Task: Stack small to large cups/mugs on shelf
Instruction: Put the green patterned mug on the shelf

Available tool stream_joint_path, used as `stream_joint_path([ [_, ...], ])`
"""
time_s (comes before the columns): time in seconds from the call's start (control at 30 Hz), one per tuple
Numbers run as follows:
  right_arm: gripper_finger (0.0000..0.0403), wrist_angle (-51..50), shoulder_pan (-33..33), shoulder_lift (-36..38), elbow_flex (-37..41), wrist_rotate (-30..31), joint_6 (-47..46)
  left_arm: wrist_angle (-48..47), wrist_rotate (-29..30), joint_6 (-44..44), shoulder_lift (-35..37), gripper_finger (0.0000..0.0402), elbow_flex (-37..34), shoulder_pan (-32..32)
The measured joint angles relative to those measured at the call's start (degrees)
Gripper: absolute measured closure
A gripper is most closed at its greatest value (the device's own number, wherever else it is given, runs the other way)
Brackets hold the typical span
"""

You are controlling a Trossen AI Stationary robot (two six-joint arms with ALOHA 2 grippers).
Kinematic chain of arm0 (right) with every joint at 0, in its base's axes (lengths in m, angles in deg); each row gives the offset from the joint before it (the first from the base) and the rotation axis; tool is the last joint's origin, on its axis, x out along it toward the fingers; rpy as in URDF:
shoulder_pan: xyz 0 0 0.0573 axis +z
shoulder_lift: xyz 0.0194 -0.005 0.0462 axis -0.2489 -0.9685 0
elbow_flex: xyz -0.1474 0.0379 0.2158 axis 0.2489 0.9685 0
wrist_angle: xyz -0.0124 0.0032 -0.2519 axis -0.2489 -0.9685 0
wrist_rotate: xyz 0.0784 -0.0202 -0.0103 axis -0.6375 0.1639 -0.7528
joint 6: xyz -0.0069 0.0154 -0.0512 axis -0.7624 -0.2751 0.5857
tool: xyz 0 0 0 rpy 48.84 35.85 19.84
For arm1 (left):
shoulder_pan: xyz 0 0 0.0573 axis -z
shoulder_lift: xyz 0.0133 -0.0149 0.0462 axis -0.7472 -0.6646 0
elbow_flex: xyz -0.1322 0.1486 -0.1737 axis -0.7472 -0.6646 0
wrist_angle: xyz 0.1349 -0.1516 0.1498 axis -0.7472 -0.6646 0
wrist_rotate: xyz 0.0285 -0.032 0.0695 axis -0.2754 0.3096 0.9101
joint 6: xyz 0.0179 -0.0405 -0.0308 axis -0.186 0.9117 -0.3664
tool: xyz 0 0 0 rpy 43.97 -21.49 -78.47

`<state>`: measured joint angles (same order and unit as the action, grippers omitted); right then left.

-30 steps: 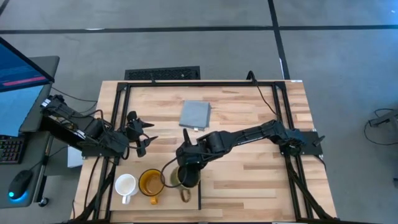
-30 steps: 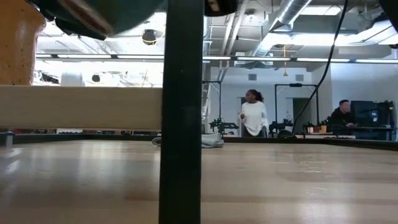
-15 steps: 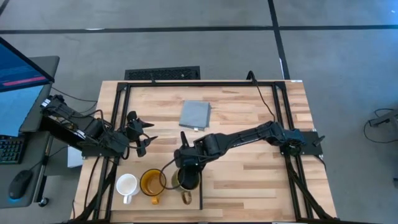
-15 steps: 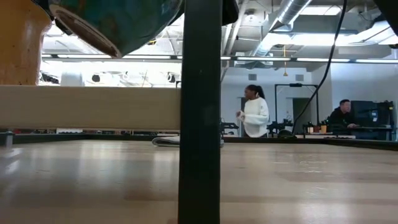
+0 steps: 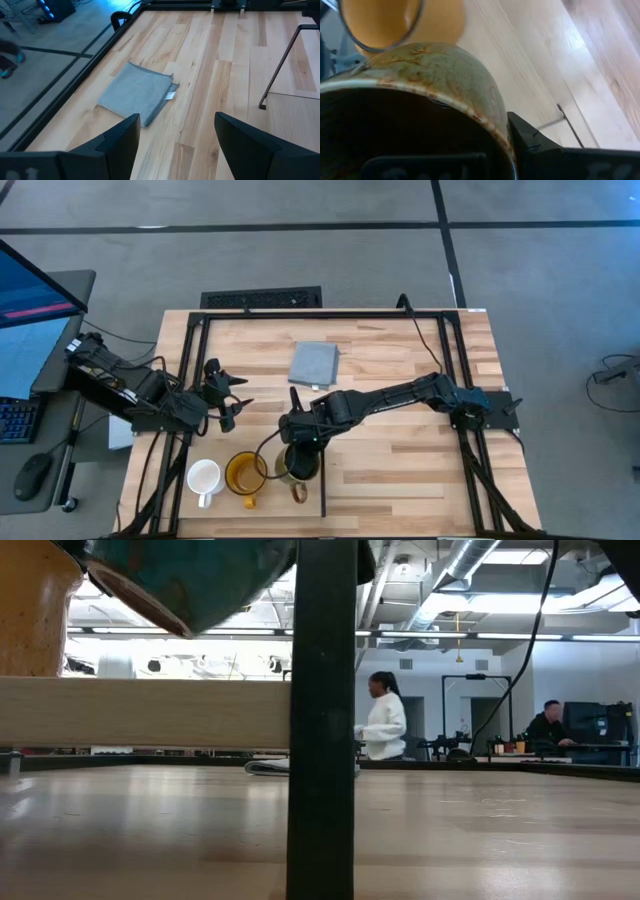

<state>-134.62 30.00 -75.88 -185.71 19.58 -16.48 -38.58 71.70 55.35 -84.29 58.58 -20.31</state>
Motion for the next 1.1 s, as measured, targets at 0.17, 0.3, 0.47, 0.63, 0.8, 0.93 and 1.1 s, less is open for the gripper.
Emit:
stream_joint_path([
  [0.17,0.0362,2.3,-0.4,0.0,0.0,-0.2,0.1,0.0,0.0,0.0,0.0,0.0154,0.0,0.0],
  [0.3,0.0362,2.0,-0.3,0.0,0.1,-0.1,0.1,0.0,0.0,0.0,0.0,0.0154,0.0,0.0],
  [0.47,0.0362,4.0,-0.5,-1.7,0.1,-1.5,0.1,0.0,0.0,0.0,0.0,0.0154,0.0,0.0],
  [0.63,0.0362,5.5,-0.2,-3.9,0.1,-2.7,1.3,-0.8,0.0,0.0,0.0,0.0154,0.0,0.0],
  [0.8,0.0362,3.8,-0.3,-3.7,0.0,-1.4,1.4,-1.7,-0.1,0.4,0.0,0.0154,0.0,0.0],
  [0.93,0.0362,-0.2,-0.3,-3.5,-0.6,-0.7,1.6,-1.6,-0.1,0.4,0.0,0.0154,0.0,0.0],
  [1.1,0.0362,-1.8,-0.3,-3.1,-1.2,-1.0,1.6,-1.5,-0.1,0.4,0.0,0.0154,0.0,0.0],
])
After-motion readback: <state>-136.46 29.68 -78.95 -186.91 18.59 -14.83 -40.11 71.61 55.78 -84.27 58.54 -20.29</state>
